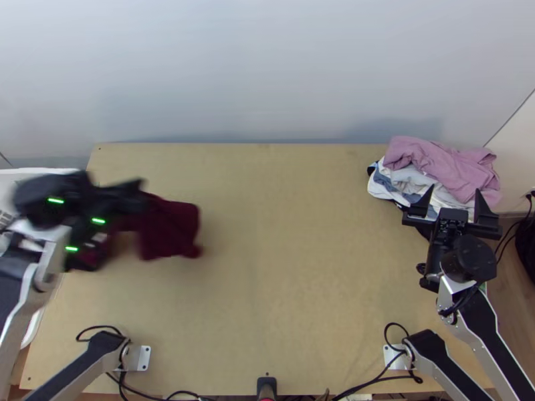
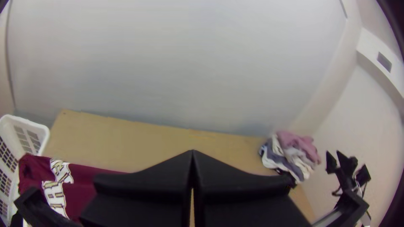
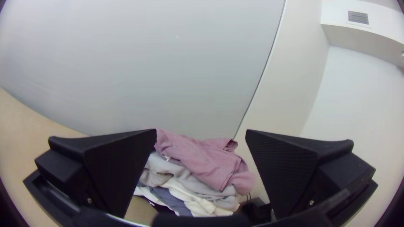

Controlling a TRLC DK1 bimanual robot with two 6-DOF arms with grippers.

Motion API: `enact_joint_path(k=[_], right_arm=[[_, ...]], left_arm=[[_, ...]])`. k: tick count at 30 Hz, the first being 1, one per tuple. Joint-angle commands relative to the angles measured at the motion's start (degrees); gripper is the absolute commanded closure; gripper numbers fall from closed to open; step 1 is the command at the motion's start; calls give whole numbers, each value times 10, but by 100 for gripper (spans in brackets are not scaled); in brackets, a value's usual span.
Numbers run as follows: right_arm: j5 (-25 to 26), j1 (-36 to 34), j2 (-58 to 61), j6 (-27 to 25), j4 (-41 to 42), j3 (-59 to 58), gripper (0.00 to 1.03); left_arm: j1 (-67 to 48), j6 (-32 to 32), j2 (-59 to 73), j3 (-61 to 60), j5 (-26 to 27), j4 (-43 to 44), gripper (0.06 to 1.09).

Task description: Fold the t-shirt

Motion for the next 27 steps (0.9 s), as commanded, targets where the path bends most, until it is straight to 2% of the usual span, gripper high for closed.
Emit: enact_joint_path(k=[1,5,8,17,22,23,25,26,27], right_arm=[[1,-9,-1,4,-14,7,4],[1,-17,4,6,-20,4,4],[0,-24,4,13,-25,-3,4],[0,-72,12,43,-37,-13,4],[0,-86,18,64,-52,-16,4],[0,-86,23,66,-51,-16,4],[-1,-85,35,72,-52,-11,4],[-2,-83,44,76,-52,-7,4],[-3,-81,54,78,-52,-3,4]], left_arm=[[-306,-49,67,-62,-92,68,105],[-375,-58,153,-52,-95,127,105],[-413,-57,232,-3,-105,130,105],[-486,-53,454,235,-104,143,105],[-518,-62,512,323,-104,139,105],[-518,-70,512,332,-104,137,95],[-516,-90,512,355,-105,99,36],[-512,-100,514,375,-105,58,18],[-505,-107,518,392,-105,21,9]])
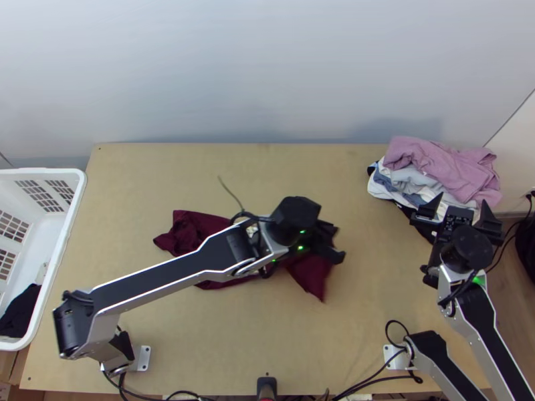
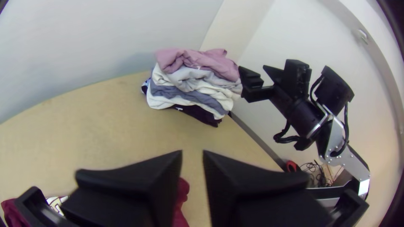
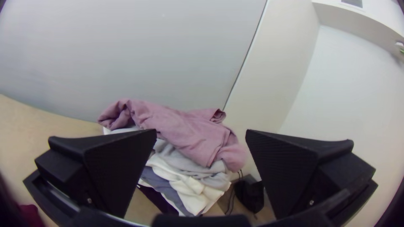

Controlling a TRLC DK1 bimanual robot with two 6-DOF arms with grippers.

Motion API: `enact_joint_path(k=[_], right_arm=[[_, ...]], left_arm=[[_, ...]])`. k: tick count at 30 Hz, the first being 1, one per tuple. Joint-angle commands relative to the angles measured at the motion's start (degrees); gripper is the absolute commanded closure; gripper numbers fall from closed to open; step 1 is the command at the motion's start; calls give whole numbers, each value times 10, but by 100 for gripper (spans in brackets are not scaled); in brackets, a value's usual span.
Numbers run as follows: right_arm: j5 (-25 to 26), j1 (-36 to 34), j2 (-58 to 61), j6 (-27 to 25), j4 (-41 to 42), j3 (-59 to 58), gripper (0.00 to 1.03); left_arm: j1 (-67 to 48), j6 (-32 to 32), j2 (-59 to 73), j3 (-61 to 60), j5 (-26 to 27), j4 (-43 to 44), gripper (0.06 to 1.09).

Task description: Fold the t-shirt

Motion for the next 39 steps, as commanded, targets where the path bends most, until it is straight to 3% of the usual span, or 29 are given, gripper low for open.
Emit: enact_joint_path(k=[1,4,11,26,35,39], right_arm=[[-5,-2,41,23,-6,16,4],[-17,24,69,45,-34,45,4],[-55,115,137,104,-84,111,4],[-202,414,414,288,-323,383,5],[-312,502,631,329,-387,579,7],[-336,536,698,334,-389,640,7]], left_arm=[[1,-42,50,120,-1,-129,9],[35,-45,20,119,-2,-193,9],[157,-39,-130,7,-28,-196,10],[469,26,-362,-294,-24,-201,10],[610,41,-415,-406,-22,-189,10],[638,41,-431,-452,-22,-188,10]])
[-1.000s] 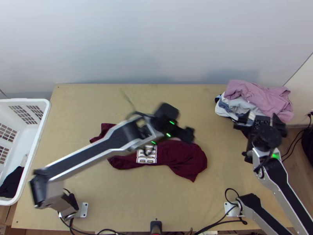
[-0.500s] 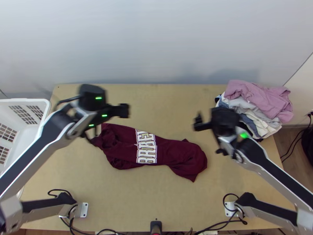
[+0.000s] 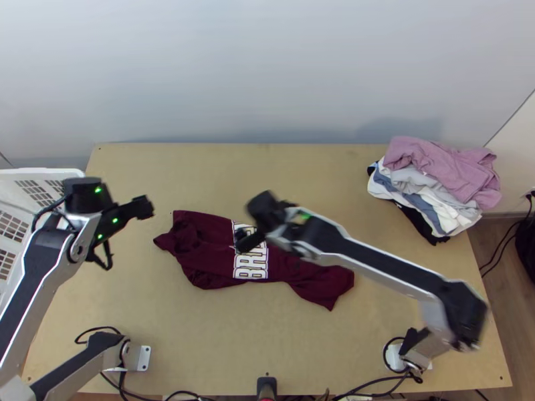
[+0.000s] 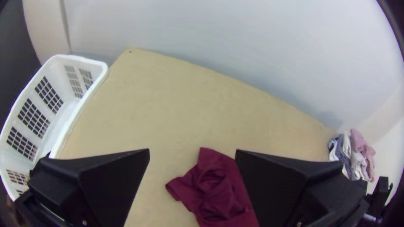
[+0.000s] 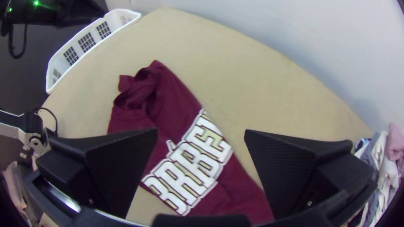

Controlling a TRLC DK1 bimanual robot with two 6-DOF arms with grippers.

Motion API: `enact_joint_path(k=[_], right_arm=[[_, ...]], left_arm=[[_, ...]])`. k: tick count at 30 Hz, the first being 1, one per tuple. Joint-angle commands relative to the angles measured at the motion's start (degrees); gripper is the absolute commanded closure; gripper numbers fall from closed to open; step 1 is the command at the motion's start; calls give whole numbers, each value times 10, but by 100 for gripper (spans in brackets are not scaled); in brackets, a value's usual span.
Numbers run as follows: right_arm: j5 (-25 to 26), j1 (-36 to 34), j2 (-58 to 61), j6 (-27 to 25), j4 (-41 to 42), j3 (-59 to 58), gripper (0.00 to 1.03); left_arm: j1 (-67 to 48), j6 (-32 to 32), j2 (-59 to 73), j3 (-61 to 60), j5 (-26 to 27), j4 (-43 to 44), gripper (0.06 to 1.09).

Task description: Fold the t-shirt

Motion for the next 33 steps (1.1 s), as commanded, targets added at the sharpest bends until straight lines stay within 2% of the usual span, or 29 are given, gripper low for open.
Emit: enact_joint_path(k=[1,8,16,21,24,29,30,33], right_arm=[[-52,72,143,21,-23,132,7],[-52,104,257,8,-23,225,6],[-52,103,341,-27,-21,294,6],[-51,101,371,-30,-21,325,9],[-51,99,385,-35,-28,341,32],[-62,93,389,-56,-43,353,93],[-64,90,387,-56,-45,354,100],[-63,75,370,-47,-48,354,100]], left_arm=[[78,4,-39,-92,2,8,10],[105,3,-50,-151,2,49,10],[109,4,-43,-177,3,74,10],[108,1,-40,-186,14,80,10],[108,1,-40,-188,15,80,10],[109,4,-45,-195,15,79,10],[109,5,-47,-196,16,79,10],[105,3,-53,-199,18,76,10]])
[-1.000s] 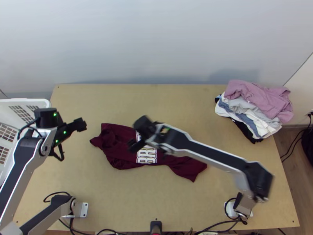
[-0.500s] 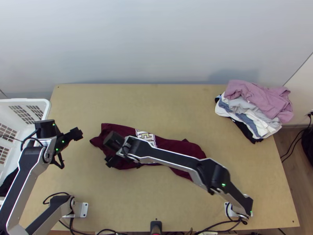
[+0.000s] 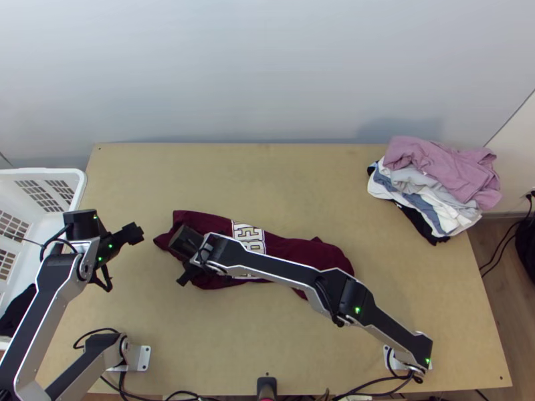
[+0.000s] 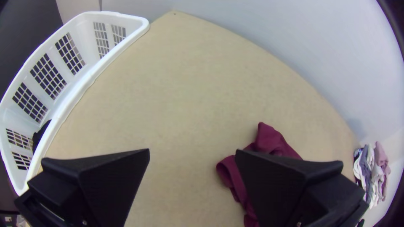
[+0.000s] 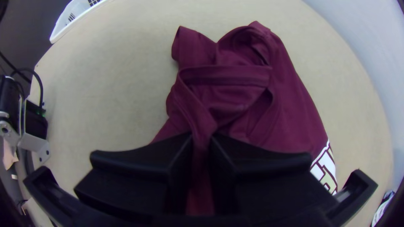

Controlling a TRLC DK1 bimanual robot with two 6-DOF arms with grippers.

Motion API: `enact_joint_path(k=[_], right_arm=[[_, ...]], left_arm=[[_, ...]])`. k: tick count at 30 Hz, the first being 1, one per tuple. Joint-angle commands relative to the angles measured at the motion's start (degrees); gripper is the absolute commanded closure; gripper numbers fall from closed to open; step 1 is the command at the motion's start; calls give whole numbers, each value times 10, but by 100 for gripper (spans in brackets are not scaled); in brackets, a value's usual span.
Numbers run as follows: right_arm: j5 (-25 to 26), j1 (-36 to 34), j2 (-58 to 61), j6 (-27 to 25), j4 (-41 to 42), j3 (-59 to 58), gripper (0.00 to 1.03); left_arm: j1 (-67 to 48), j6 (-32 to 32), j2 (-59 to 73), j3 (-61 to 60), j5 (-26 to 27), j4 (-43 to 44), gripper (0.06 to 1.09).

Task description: Fold the t-shirt

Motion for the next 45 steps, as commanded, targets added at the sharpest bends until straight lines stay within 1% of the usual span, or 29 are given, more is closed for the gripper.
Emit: enact_joint_path(k=[1,6,9,12,15,19,21,25,27,29,30,38,39,41,45], right_arm=[[-6,-24,-13,2,-9,14,100],[-6,-77,-57,20,-18,12,100],[-6,-109,-90,19,-24,-11,100],[-6,-134,-120,17,-26,-47,100],[-6,-154,-145,14,-28,-85,100],[-5,-172,-172,14,-28,-122,100],[-4,-181,-183,14,-28,-136,100],[-4,-193,-195,14,-28,-151,100],[-4,-196,-196,14,-28,-152,100],[-3,-198,-197,14,-28,-152,100],[-3,-198,-198,15,-28,-152,100],[-2,-211,-208,16,-28,-159,100],[-2,-213,-209,16,-28,-159,100],[-2,-216,-212,16,-28,-160,100],[-2,-220,-221,15,-28,-160,100]], left_arm=[[-10,-2,-11,-9,5,-3,10],[-57,-12,-33,-4,21,-16,10],[-95,-22,-33,-4,21,-18,10],[-114,-28,-8,-8,21,3,10],[-125,-30,40,-12,11,46,10],[-137,-27,112,-4,-8,90,10],[-140,-27,136,-3,-10,107,10],[-159,-28,185,-2,-22,125,11],[-164,-29,211,5,-24,125,11],[-166,-30,231,13,-27,122,19],[-167,-34,237,17,-28,120,20],[-161,-30,278,14,-37,124,20],[-161,-31,281,13,-39,124,23],[-159,-33,285,11,-42,135,38],[-159,-37,286,10,-47,149,81]])
